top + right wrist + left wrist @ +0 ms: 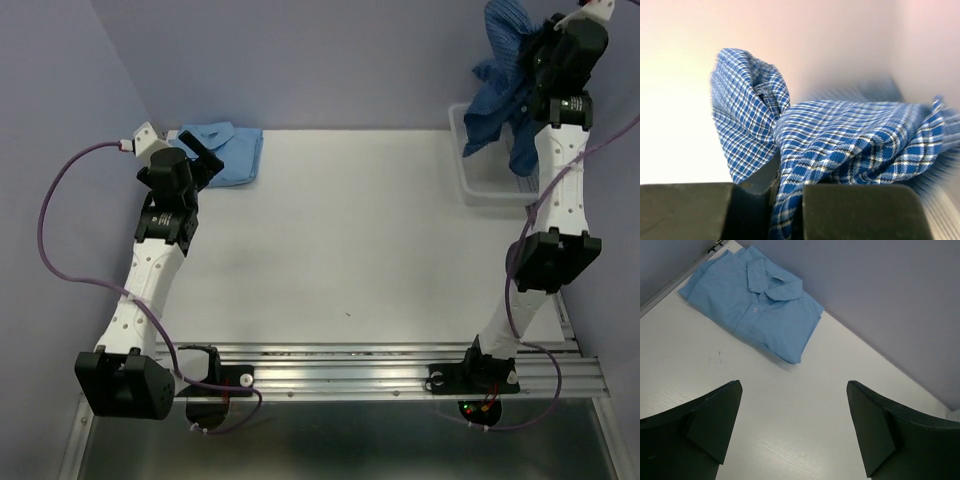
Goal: Fold and stack the long sleeve shirts
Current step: Grab the shirt from the pile, then move the shirt to the center of the board
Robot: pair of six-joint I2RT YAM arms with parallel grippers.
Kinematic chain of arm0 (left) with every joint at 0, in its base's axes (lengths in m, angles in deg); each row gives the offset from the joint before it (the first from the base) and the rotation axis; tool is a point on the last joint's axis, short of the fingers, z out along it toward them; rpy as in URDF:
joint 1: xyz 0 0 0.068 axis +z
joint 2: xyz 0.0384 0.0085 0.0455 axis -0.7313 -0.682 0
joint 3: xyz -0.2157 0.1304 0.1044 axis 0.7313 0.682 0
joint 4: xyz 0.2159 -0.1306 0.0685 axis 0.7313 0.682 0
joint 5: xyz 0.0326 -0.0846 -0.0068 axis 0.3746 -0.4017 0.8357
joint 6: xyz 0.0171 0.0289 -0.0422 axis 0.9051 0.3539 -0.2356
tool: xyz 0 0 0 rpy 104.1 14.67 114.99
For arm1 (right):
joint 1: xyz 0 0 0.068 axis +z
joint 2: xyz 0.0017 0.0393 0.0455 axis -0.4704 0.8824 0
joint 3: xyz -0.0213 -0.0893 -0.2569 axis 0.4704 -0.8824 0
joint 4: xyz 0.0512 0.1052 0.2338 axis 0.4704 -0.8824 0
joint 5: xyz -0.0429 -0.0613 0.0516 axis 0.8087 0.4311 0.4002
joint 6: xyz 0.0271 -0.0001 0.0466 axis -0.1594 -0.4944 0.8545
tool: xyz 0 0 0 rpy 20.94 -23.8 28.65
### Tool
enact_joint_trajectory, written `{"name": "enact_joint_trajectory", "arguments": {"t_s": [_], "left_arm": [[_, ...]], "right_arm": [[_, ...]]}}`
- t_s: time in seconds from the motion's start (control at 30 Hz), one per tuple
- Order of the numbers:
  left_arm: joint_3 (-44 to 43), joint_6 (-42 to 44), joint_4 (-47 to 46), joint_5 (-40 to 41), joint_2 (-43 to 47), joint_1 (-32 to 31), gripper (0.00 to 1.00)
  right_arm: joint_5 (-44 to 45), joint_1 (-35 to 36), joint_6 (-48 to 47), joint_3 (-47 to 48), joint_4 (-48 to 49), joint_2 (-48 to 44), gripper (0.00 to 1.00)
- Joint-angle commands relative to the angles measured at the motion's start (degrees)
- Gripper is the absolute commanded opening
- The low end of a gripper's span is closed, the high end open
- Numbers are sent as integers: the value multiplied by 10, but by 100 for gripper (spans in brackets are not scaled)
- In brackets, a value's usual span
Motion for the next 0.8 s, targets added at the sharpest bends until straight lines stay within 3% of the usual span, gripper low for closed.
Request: {"name": "enact_joint_trajectory", "arguments": {"t_s": [0.0,0.1,0.17,0.23,0.43,0.67,0.77], "left_arm": [[10,2,-42,-27,23,3,99],[21,2,-55,-36,25,3,99],[24,0,-59,-41,23,3,99],[27,0,-61,-53,21,3,99],[32,-2,-56,-56,30,3,99],[53,-24,-26,-18,59,3,99],[67,-31,-13,-5,66,3,99]], "right_arm": [[-174,96,-28,39,78,-74,1],[-196,199,-84,70,72,-97,1],[-252,233,-64,83,93,-106,1],[-355,241,-2,81,158,-111,1],[-489,256,122,65,267,-115,1],[-416,256,102,-131,279,-194,1],[-323,247,80,-318,271,-259,4]]}}
